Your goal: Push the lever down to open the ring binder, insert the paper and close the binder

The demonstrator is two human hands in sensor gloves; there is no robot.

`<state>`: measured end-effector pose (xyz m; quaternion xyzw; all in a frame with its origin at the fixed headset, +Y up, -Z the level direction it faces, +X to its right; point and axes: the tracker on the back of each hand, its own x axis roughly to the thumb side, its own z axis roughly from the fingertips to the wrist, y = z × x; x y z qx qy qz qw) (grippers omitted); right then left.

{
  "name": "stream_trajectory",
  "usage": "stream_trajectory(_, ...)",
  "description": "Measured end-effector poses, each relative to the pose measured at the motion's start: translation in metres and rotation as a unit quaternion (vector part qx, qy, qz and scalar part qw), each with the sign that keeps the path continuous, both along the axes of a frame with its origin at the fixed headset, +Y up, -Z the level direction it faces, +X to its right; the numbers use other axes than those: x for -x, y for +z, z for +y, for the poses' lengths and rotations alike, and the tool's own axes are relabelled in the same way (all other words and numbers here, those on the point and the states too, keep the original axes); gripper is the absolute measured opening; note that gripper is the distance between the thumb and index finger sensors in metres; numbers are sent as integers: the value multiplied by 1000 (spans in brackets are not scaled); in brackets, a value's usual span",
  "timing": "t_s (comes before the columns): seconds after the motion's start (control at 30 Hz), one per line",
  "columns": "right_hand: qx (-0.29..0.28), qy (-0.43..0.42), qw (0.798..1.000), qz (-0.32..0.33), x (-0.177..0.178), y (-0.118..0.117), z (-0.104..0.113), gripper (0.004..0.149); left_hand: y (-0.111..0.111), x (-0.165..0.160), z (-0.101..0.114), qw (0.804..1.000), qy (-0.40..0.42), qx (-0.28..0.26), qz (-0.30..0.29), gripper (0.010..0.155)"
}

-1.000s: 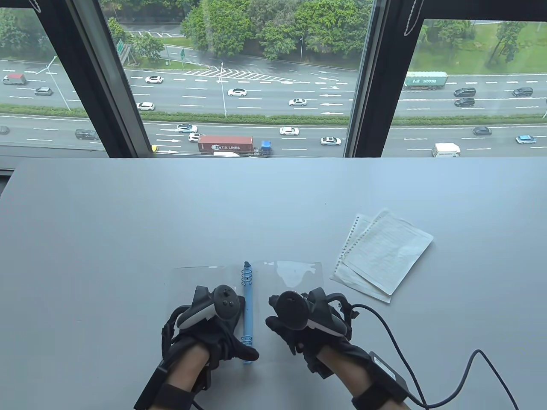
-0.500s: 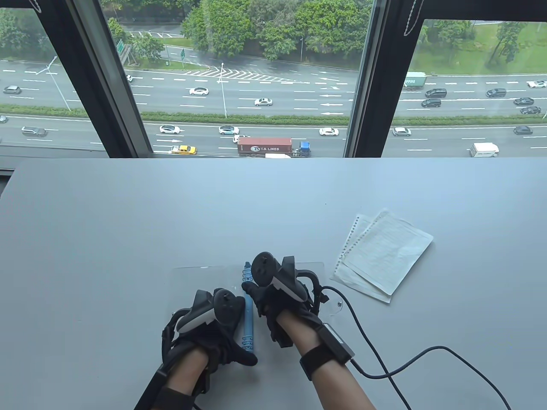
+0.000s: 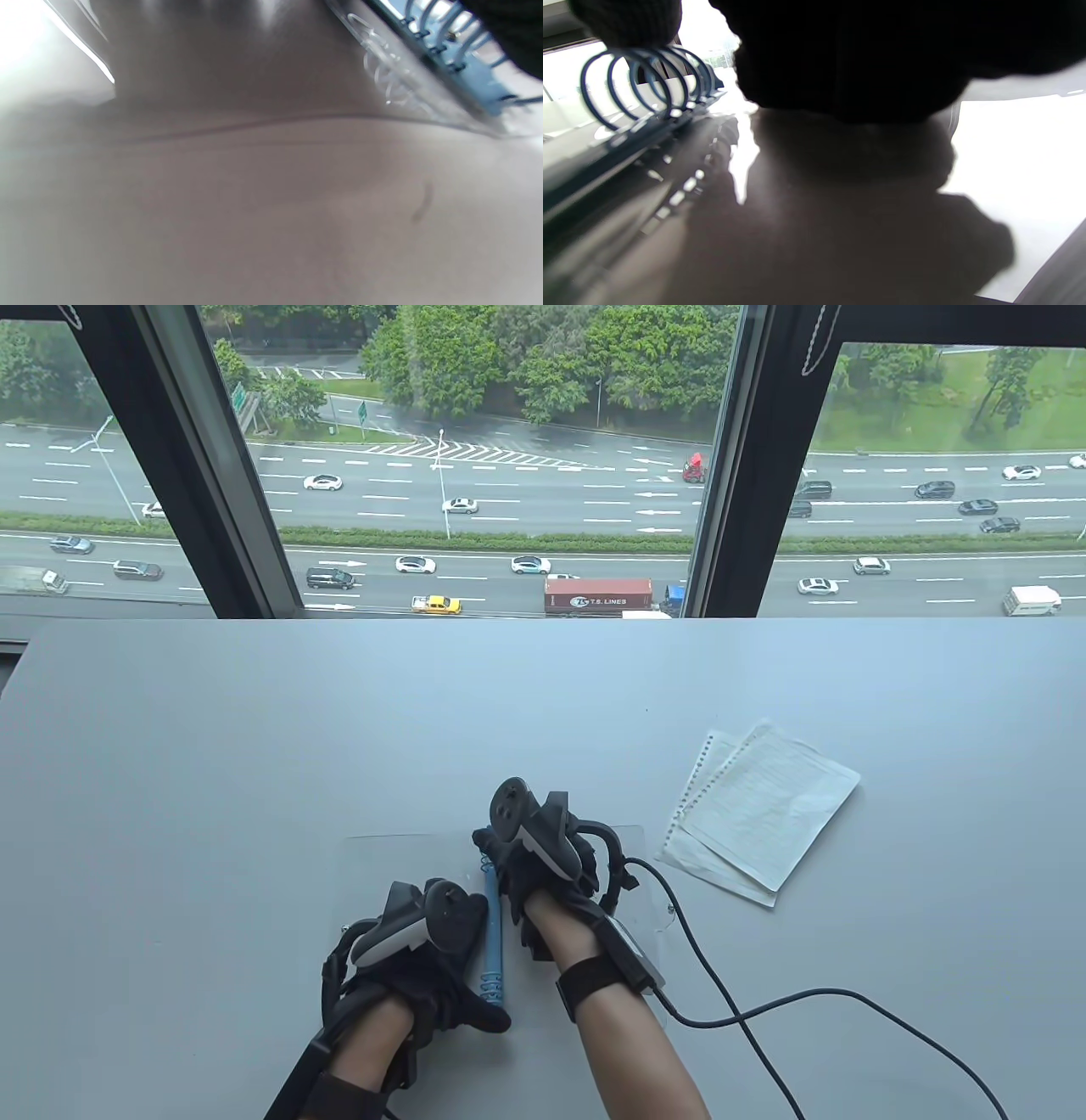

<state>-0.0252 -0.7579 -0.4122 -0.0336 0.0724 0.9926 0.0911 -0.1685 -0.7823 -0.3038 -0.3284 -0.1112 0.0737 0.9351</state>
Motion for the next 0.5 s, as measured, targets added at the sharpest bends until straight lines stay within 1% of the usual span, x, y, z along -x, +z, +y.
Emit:
stream_trajectory(0.17,-3,-5,1000,0,-1,-1,-1,60,0,-1,0,1000,-2,1,0,131)
stream_trajectory(0.5,-3,-9,1000,-20,-2,-4,-1,56,0,-1,0,1000,-5,4,-1,131)
